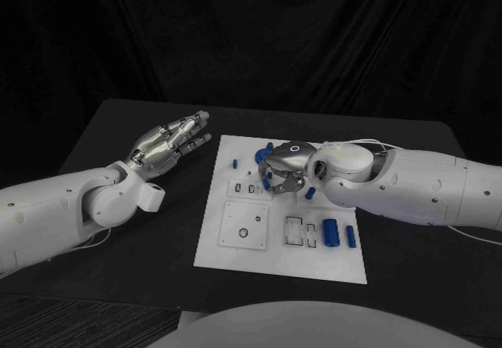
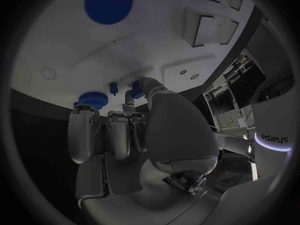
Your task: Assemble the parts on the task board
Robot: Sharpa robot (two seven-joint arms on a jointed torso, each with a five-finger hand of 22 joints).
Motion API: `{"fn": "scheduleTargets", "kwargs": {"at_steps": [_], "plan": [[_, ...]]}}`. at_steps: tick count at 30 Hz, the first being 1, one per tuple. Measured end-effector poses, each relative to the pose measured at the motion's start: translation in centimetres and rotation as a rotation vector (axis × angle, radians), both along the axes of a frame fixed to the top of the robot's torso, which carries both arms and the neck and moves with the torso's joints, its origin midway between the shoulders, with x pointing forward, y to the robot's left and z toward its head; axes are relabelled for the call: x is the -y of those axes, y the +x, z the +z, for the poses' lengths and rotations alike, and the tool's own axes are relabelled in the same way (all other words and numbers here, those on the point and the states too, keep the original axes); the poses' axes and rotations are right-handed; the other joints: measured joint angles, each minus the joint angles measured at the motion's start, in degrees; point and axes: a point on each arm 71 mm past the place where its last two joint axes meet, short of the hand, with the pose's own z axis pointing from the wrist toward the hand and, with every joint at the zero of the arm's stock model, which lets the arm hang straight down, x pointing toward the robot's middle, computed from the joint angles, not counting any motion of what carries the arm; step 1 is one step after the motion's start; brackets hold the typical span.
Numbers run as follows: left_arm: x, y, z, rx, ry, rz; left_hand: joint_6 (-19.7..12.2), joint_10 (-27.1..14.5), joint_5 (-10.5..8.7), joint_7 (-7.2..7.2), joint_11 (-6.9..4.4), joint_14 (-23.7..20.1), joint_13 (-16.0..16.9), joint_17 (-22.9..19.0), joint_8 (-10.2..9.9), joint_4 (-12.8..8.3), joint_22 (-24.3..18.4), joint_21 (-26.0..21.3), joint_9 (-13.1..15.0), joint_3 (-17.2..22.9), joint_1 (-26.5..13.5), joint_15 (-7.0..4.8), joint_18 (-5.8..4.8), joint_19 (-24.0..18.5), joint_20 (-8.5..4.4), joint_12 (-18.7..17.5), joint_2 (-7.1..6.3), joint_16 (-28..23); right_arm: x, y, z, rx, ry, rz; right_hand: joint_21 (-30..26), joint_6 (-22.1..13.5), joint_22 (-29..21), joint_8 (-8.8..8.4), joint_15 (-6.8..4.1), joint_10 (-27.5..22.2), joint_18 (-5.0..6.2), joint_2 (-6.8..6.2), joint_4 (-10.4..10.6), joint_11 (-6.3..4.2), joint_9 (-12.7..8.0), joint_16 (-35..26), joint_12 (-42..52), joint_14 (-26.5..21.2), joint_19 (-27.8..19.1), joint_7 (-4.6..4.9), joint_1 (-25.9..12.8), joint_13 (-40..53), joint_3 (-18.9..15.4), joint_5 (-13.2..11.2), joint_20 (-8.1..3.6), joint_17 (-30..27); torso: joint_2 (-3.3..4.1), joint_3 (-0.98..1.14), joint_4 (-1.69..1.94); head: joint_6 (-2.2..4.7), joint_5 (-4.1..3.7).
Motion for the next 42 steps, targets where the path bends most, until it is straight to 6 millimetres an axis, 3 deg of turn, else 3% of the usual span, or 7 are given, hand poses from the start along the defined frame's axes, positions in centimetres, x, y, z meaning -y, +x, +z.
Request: {"fn": "scheduleTargets", "kwargs": {"at_steps": [13, 23, 28, 33, 36, 40, 42], "plan": [[0.1, 0.1, 0.0, -0.001, 0.001, -0.002, 0.0, 0.0, 0.0, 0.0, 0.0, 0.0, 0.0, 0.0, 0.0, 0.0, 0.0, 0.0, 0.0, 0.0, 0.2, 0.0, 0.0, 0.0, 0.0, 0.0, -0.23, 0.0, 0.1, 0.0, -0.1, -0.01, -0.013, -0.001, -0.4, -4.9, 0.0, -7.68, 0.69, -0.2, 0.0, 0.07, -1.8, 0.63, -4.9, 0.0, 0.0, 0.0, -0.2, 0.77, -2.3, 0.0, -1.7, -11.6, 0.68, 0.0, 0.01, 0.01, -0.01, 0.0, -0.16], [-0.1, 0.0, 0.0, -0.001, 0.001, 0.001, 0.0, 0.0, 0.0, 0.0, 0.0, 0.0, 0.0, 0.0, 0.0, 0.0, 0.0, 0.0, 0.0, 0.0, 0.2, 0.0, 0.0, 0.0, 0.0, 0.0, -0.23, 0.0, 0.9, -0.3, 0.2, 0.008, 0.012, -0.005, -0.6, -6.6, 0.0, -10.96, 0.76, 0.0, -0.01, -1.43, 1.8, 0.83, -8.0, 0.0, 0.0, -0.1, 0.0, 0.84, -4.1, 0.0, -4.4, -19.6, 0.82, 0.0, 0.01, 0.01, -0.01, 0.0, 0.35], [-0.2, -0.3, 0.1, 0.0, -0.001, 0.003, 0.0, 0.0, 0.0, 0.0, 0.0, 0.0, 0.0, 0.0, 0.2, -1.2, 0.0, 0.0, 0.0, 0.6, 1.6, 0.0, -0.01, 0.1, 0.54, 0.0, -1.04, 0.0, 1.8, -0.2, 3.1, 0.094, 0.079, 0.005, -0.5, -7.1, 0.0, -11.91, 0.76, 0.0, -0.01, -3.26, 6.0, 0.83, -9.6, 0.0, 0.0, -0.1, 0.0, 0.93, -5.5, 0.0, -5.9, -22.6, 0.82, 0.0, 0.01, 0.02, -0.02, 0.0, 0.65], [0.1, -0.6, 0.3, 0.008, -0.004, 0.007, 0.1, 0.5, 0.0, 0.14, 0.5, 0.1, 0.1, 0.0, 0.6, -3.2, 0.2, 0.0, 0.1, 0.8, 2.6, 0.12, 0.0, 0.3, 1.17, 0.0, -2.08, 0.0, 3.3, -0.3, 7.1, 0.206, 0.151, 0.016, 0.1, -7.0, 0.0, -11.91, 0.76, 0.0, -0.01, -5.59, 6.5, 0.83, -10.4, 0.0, 0.0, -0.1, 0.0, 0.86, -9.3, 0.0, -8.6, -23.0, 0.82, 0.0, -0.03, 0.05, -0.08, 0.0, 0.74], [0.1, -0.4, 1.0, 0.04, 0.015, 0.014, 0.5, 1.1, -0.41, 0.54, 1.1, 0.1, 0.4, 0.0, 0.7, -4.0, 0.3, 0.0, 0.1, 0.9, 3.0, 0.54, -0.01, 0.6, 1.45, 0.4, -2.46, 0.0, 4.3, -0.3, 9.3, 0.268, 0.182, 0.016, 0.5, -5.9, 0.0, -11.91, 0.76, 0.0, 0.0, -5.07, 6.6, 0.83, -10.7, 0.0, 0.0, -0.1, 0.0, 0.58, -12.1, 0.0, -11.5, -23.0, 0.82, 0.0, -0.08, 0.08, -0.1, 0.0, 0.69], [0.4, 0.4, 3.0, 0.14, 0.084, 0.022, 1.8, 7.0, -4.05, 1.78, 2.63, 2.9, 2.2, 1.0, 1.3, -4.1, 1.5, 2.3, 0.2, 1.1, 3.6, 2.0, 0.91, 3.3, 2.46, 2.7, -2.5, 1.4, 6.4, -0.1, 11.4, 0.342, 0.213, -0.005, 1.1, -3.2, 0.0, -10.86, 0.76, 0.0, -0.01, -2.78, 6.4, 0.83, -10.7, 0.0, 0.0, -0.1, 0.0, 0.63, -14.8, 0.0, -10.6, -23.0, 0.82, 0.0, -0.14, 0.13, -0.18, 0.0, 0.66], [0.6, 0.7, 3.8, 0.189, 0.122, 0.023, 3.2, 19.5, -5.78, 2.38, 3.96, 11.6, 7.1, 4.3, 1.8, -3.5, 2.9, 5.1, 0.4, 1.3, 4.0, 3.06, 0.92, 7.6, 2.86, 7.7, -2.95, 5.7, 7.4, 0.0, 11.9, 0.362, 0.222, -0.017, 1.4, -1.3, 0.0, -9.81, 0.76, 0.0, -0.01, -1.9, 6.4, 0.82, -10.3, 0.0, 0.0, -0.1, 0.0, 0.68, -14.7, 0.0, -9.7, -23.0, 0.82, 0.0, -0.15, 0.15, -0.25, 0.0, 0.79]]}}
